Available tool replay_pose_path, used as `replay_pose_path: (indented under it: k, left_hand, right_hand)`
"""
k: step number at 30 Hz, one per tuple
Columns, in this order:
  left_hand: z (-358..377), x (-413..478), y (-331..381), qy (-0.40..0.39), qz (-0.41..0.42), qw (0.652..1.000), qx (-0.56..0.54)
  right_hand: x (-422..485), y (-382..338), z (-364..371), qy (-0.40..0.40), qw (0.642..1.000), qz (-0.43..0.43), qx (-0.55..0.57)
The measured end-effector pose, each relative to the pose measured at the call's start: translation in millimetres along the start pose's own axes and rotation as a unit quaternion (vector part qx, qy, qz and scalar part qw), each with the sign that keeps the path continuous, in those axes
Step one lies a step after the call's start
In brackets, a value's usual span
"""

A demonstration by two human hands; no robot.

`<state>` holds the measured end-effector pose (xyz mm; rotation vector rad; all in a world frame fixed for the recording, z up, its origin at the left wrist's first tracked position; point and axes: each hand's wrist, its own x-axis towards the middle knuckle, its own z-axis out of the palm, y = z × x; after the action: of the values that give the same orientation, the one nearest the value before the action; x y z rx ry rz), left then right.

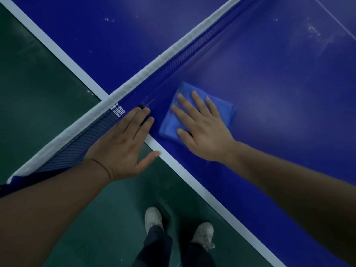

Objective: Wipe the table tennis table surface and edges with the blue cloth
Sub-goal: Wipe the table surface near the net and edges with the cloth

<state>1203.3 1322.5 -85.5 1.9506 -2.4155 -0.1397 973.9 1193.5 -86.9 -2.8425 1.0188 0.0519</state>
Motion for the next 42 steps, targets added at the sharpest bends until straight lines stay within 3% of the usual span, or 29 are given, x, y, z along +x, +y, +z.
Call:
replay_pose_path:
  k: [2, 5, 7, 10, 13, 16, 17, 19, 21, 22, 26, 29, 31, 33, 35, 36, 39, 42]
  left_hand:
    - [1.0, 0.3, 0.1, -0.001, 0.001, 1.0, 0.001]
    - [1.5, -0.7, -0.9, -0.004, -0.004, 1.0, -0.001]
    - [1.3, -0.2, -0.8, -0.001, 0.002, 1.0, -0.001]
    - [0.5, 0.0, -1.4, 0.008, 0.002, 1.0, -0.011]
    - [-1.7, 0.2, -0.5, 0.012, 0.001, 0.999, -0.045]
    - [-1.8, 0.3, -1.3, 0.012, 0.002, 0.998, -0.053]
    - [-1.7, 0.0, -1.3, 0.011, 0.004, 0.998, -0.055]
    - [-0.9, -1.4, -2.7, 0.01, 0.002, 0.998, -0.067]
    - [-0.8, -2.0, -3.4, 0.012, 0.006, 0.997, -0.076]
    - [-1.2, -2.1, -3.9, 0.015, 0.01, 0.997, -0.076]
    - [-3.5, -1.3, -5.8, 0.016, 0.031, 0.997, -0.076]
    - [-4.4, -2.9, -5.8, 0.007, 0.024, 0.995, -0.094]
    - [-5.6, -3.9, -6.1, -0.007, 0.017, 0.994, -0.104]
    - [-7.7, -3.5, -5.7, -0.015, 0.012, 0.994, -0.112]
    - [-9.3, -2.5, -4.3, -0.023, 0.003, 0.992, -0.121]
    - [-10.0, -2.1, -4.2, -0.023, -0.003, 0.992, -0.125]
    - [-11.2, -0.2, 1.0, -0.013, -0.022, 0.993, -0.117]
    - [-11.2, 8.3, 35.2, 0.006, -0.109, 0.987, -0.118]
  right_hand:
    - [-4.9, 37.7, -10.1, -0.002, 1.0, 0.028, -0.008]
    - [37.4, 104.6, -29.2, -0.003, 0.959, 0.282, 0.003]
    - [74.8, 99.0, -30.1, -0.002, 0.943, 0.331, 0.032]
    - [90.1, 19.1, -11.4, 0.021, 0.98, 0.198, 0.01]
    - [22.1, -51.6, 4.0, 0.018, 0.999, 0.03, -0.004]
    - [-36.0, -37.3, -0.1, -0.028, 0.996, -0.087, -0.017]
    - [-35.0, -18.5, -3.8, -0.021, 0.996, -0.079, -0.026]
    - [-7.9, 6.7, -12.7, -0.004, 0.999, 0.047, -0.017]
    - [24.9, -7.3, -11.0, -0.003, 0.983, 0.181, -0.003]
    - [32.6, -28.7, -5.3, 0.003, 0.982, 0.191, -0.001]
    - [-23.1, -88.7, 10.9, 0.006, 1.0, 0.006, 0.008]
    - [-94.6, -44.5, 1.4, -0.025, 1.0, -0.002, -0.014]
    - [-113.8, -1.1, -7.8, -0.018, 0.992, 0.124, -0.017]
    - [-89.3, 18.6, -11.9, -0.002, 0.947, 0.32, 0.026]
    - [-41.5, -3.3, -6.1, 0.019, 0.912, 0.406, 0.048]
    - [-23.4, -24.6, -1.6, 0.023, 0.92, 0.388, 0.046]
    - [-42.4, -83.4, 12.0, 0.025, 0.975, 0.219, 0.028]
    - [-144.0, -72.6, 14.1, -0.008, 0.976, 0.217, 0.015]
